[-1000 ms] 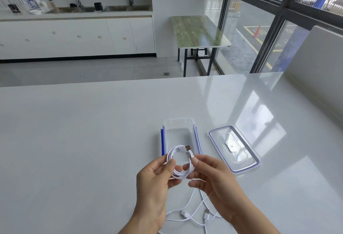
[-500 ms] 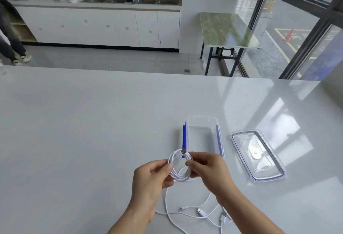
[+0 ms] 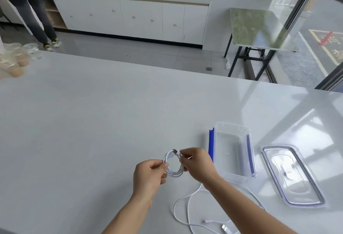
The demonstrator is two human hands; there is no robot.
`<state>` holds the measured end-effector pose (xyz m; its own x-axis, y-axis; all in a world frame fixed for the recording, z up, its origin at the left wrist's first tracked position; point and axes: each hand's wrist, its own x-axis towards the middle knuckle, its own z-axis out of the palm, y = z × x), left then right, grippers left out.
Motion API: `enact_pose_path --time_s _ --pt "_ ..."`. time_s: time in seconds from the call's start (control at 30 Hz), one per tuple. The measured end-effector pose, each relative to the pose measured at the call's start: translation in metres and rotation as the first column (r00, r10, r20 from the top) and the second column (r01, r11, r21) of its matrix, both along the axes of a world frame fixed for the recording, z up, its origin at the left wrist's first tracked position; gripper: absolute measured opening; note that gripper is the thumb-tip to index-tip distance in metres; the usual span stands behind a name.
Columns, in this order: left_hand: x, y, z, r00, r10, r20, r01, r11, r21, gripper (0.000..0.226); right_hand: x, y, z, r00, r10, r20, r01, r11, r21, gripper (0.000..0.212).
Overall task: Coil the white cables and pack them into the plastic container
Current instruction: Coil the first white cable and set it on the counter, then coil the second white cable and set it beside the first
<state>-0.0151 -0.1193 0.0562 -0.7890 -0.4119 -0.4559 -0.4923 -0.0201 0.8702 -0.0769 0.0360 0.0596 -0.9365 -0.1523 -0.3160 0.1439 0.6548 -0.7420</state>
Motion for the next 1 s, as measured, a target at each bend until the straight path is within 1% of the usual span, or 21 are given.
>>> enact_pose_path --time_s 0.07,0.13,0.27,0.4,0.5,0.63,0.77,0.93,1.0 --pt "-0.014 -0.009 -0.008 1.0 -0.003 0.016 0.004 0.998 -0.055 0.004 -0.014 -0.013 -0.009 0.999 -0.018 0.033 0.018 1.0 0.001 0.015" --pt "-0.03 -0.016 -0.016 0.999 -0.015 0.029 0.018 0.993 -0.117 0.006 -0.028 -0.024 -0.016 0.997 -0.05 0.05 0.051 0.999 -0.01 0.014" --pt "-0.06 -0.022 -0.028 0.995 -0.06 0.081 0.08 0.957 -0.279 0.006 -0.05 -0.037 -0.031 0.996 -0.078 0.038 0.078 0.997 -0.004 0.016" --pt "-0.074 -0.021 -0.042 0.987 -0.094 0.132 0.138 0.915 -0.378 0.004 -0.061 -0.04 -0.045 0.995 -0.096 0.041 0.095 0.995 0.027 0.017" --pt "-0.077 -0.018 -0.05 0.982 -0.1 0.163 0.159 0.903 -0.4 0.004 -0.063 -0.04 -0.054 0.995 -0.095 0.031 0.093 0.993 0.073 0.021" --pt "-0.078 -0.016 -0.056 0.973 -0.11 0.201 0.182 0.903 -0.389 0.007 -0.063 -0.039 -0.063 0.995 -0.096 0.029 0.093 0.991 0.098 0.024" --pt "-0.078 -0.017 -0.061 0.968 -0.12 0.221 0.205 0.885 -0.418 0.007 -0.065 -0.038 -0.068 0.998 -0.065 0.012 0.062 0.983 0.172 0.025" --pt "-0.075 -0.02 -0.061 0.966 -0.127 0.226 0.214 0.88 -0.423 0.012 -0.062 -0.033 -0.065 0.997 -0.068 0.019 0.064 0.983 0.171 0.033" --pt "-0.072 -0.022 -0.058 0.969 -0.119 0.218 0.205 0.879 -0.43 0.014 -0.055 -0.028 -0.055 0.997 -0.081 0.008 0.08 0.989 0.124 0.032"
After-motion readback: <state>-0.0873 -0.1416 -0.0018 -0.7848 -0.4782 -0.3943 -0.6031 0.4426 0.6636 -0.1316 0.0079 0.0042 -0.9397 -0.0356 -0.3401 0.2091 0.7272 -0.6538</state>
